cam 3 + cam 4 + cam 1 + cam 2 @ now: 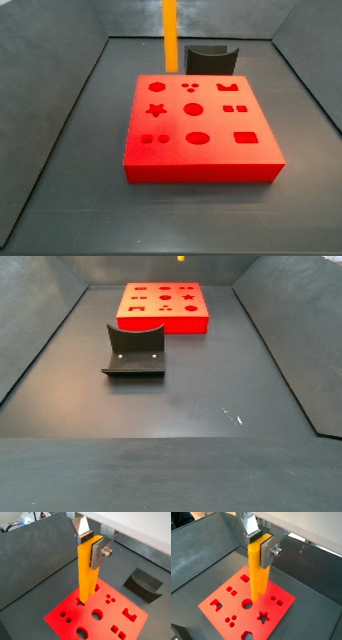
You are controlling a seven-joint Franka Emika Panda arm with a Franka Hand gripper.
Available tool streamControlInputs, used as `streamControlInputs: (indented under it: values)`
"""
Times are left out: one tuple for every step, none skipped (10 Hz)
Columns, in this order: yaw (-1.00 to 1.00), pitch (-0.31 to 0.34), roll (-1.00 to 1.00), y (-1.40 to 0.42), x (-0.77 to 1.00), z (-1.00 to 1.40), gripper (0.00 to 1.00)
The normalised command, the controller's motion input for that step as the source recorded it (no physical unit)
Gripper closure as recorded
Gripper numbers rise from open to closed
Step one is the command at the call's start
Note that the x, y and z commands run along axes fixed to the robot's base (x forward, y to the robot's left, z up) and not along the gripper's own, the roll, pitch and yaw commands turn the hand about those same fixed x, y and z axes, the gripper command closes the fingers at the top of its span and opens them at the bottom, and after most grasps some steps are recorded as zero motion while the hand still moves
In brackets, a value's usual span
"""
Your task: Insert the square-circle object.
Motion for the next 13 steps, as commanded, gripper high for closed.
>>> streamControlInputs:
  values:
    - [-0.33,-0.046,-0.08,0.0,0.11,-0.33,1.0]
    - [-0.88,-0.29,-0.2,-0.09,-0.09,-0.31,1.0]
    - [-0.9,-0.229,-0.18,-0.02,0.0,-0.33,1.0]
    - [-0.94,-0.221,-0.15,-0.06,-0.06,-0.34,1.0]
    - [-1.0,-0.077,-0.1,-0.03,0.0,-0.22,1.0]
    - [-0.93,0.0,-0.02,-0.05,0.13,-0.04,1.0]
    - [-0.75,0.0,0.01,-0.12,0.29,-0.08,1.0]
    - [-0.84,0.01,0.04,-0.09,0.12,-0.11,1.0]
    - [-0.95,0.01,0.06,-0.05,0.0,-0.15,1.0]
    - [-1.0,0.019,0.07,-0.04,0.0,-0.18,1.0]
    - [-1.0,0.036,0.11,-0.01,-0.06,-0.17,1.0]
    - [-0.96,0.083,0.17,-0.03,-0.12,-0.11,1.0]
    - [-0.93,0.114,0.17,-0.06,-0.13,-0.09,1.0]
